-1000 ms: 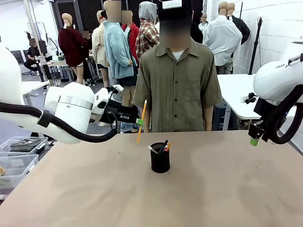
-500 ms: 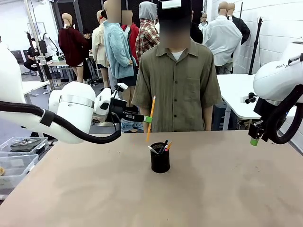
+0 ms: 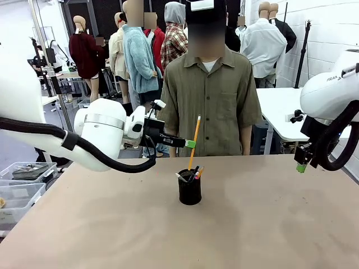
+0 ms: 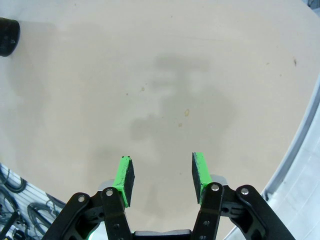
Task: Place the pens into the pen holder.
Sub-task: Pick up a writing instrument from the table and place it into the Pen holder.
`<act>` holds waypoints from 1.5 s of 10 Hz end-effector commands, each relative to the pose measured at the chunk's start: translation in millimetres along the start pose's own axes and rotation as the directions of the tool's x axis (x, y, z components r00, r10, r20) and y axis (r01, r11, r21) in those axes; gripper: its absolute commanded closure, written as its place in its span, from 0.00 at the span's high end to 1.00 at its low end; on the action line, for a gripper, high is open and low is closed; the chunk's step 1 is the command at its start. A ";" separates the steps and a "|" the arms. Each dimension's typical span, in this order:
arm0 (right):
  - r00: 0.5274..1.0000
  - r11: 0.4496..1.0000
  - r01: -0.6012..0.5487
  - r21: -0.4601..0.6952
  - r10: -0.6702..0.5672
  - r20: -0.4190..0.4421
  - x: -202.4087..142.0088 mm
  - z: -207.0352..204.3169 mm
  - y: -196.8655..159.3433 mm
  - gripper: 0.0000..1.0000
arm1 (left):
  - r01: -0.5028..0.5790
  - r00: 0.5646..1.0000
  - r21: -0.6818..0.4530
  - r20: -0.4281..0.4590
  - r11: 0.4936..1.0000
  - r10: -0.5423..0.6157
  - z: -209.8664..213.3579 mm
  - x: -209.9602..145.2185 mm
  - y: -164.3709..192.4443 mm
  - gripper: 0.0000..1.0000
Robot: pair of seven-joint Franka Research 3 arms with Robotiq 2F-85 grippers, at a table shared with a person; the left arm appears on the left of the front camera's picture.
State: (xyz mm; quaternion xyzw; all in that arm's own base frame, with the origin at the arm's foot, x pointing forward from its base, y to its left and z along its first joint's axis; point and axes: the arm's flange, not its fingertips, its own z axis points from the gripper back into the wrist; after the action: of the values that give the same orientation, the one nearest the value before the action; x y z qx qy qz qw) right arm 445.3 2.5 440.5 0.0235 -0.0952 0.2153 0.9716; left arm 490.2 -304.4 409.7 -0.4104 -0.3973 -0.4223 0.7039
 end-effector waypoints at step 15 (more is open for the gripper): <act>1.000 0.999 -0.012 -0.032 0.012 -0.003 -1.9 -2.3 0.0 0.60 | 0.091 0.987 0.048 -0.138 0.995 -0.084 -34.1 -69.9 36.9 0.00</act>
State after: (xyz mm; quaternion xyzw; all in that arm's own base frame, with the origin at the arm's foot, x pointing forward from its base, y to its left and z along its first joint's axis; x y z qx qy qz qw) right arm 445.3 2.5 440.5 0.0235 -0.0953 0.2153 0.9716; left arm 510.8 -303.9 332.7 -0.3547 -0.3755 -0.4639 0.7197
